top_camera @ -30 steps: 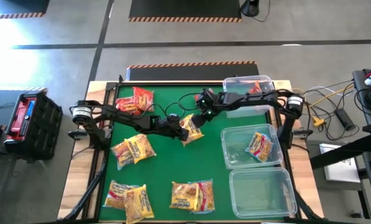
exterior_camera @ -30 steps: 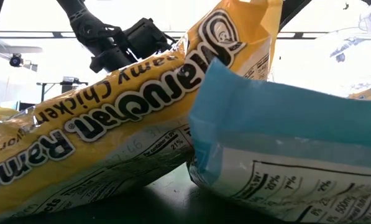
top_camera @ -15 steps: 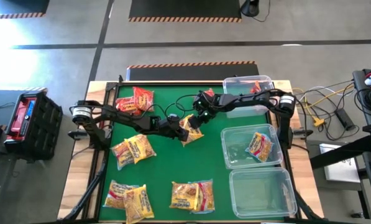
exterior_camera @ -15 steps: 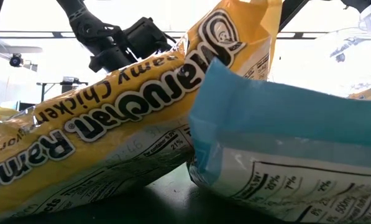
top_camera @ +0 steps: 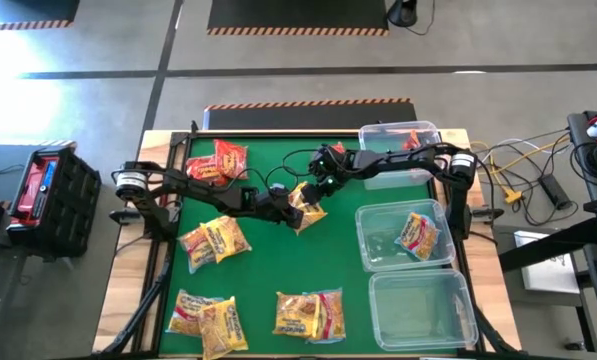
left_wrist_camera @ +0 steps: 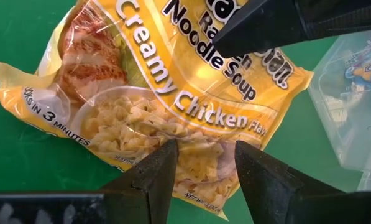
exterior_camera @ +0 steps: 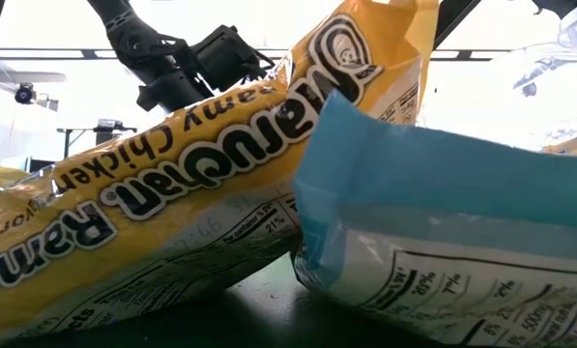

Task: Sort Maruchan noodles
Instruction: Put the middle right yellow noodle pack into the bottom transparent bin

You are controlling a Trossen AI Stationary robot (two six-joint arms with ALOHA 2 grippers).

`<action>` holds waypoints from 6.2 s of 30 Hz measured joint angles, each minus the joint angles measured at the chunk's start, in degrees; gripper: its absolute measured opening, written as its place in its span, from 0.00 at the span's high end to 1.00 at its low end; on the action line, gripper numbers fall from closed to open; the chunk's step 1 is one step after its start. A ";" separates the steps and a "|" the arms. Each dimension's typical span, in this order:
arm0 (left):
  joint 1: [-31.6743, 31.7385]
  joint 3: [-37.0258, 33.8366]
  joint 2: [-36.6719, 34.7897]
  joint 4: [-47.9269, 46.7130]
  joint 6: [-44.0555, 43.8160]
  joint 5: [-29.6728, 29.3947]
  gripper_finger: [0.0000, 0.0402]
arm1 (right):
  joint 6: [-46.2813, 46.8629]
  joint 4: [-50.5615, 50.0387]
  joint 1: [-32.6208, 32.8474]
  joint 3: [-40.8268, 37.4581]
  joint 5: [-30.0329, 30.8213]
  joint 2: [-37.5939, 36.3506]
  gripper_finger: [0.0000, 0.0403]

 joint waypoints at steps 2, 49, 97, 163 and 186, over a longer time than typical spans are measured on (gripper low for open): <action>0.00 0.00 0.00 0.31 -0.34 -0.09 0.62 | 0.24 -0.05 0.15 0.00 0.02 -0.02 0.57; 0.00 -0.37 -23.15 -15.54 3.60 -3.39 0.62 | -1.30 -2.25 0.41 0.00 -3.23 -7.78 0.87; 0.15 -0.28 -21.44 -35.44 10.40 -9.81 0.62 | 45.84 -26.58 43.81 0.00 -11.91 -34.69 0.87; 1.18 -0.28 -21.49 -32.49 17.04 -11.38 0.62 | 44.49 -67.63 56.10 -4.57 -8.96 -19.74 0.87; 1.18 -0.28 -21.49 -32.40 16.78 -11.34 0.62 | 45.08 -66.49 56.32 -4.87 -9.21 -21.87 0.84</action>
